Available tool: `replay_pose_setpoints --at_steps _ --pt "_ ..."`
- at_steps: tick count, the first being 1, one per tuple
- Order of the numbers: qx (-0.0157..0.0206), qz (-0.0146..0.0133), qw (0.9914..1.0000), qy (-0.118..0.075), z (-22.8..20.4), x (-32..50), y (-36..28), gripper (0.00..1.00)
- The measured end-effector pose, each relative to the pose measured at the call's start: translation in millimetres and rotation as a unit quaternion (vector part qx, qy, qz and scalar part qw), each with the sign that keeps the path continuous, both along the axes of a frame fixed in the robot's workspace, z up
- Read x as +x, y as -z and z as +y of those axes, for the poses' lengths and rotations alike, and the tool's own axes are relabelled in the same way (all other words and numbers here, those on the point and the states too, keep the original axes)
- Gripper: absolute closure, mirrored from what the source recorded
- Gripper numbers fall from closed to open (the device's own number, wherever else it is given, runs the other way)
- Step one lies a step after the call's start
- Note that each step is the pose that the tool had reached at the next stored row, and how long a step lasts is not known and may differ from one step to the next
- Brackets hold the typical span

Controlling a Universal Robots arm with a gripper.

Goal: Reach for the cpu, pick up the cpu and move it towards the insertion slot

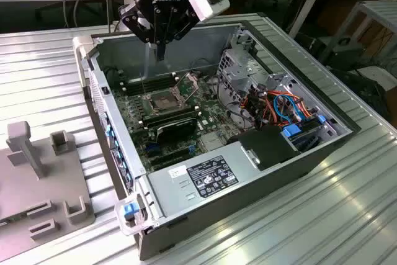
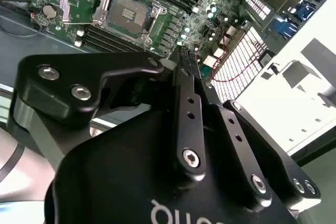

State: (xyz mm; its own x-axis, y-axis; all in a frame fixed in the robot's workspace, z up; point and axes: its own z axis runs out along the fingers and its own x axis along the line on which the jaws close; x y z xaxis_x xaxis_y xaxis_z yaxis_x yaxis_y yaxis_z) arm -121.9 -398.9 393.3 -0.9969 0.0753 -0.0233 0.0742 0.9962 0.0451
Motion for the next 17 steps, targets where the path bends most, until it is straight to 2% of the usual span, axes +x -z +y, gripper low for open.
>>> replay_pose_setpoints --at_steps 6,17 --pt "0.0 0.0 1.0 0.0 0.0 0.0 0.0 0.89" --pt "0.0 0.0 1.0 0.0 0.0 -10.1 0.0 0.89"
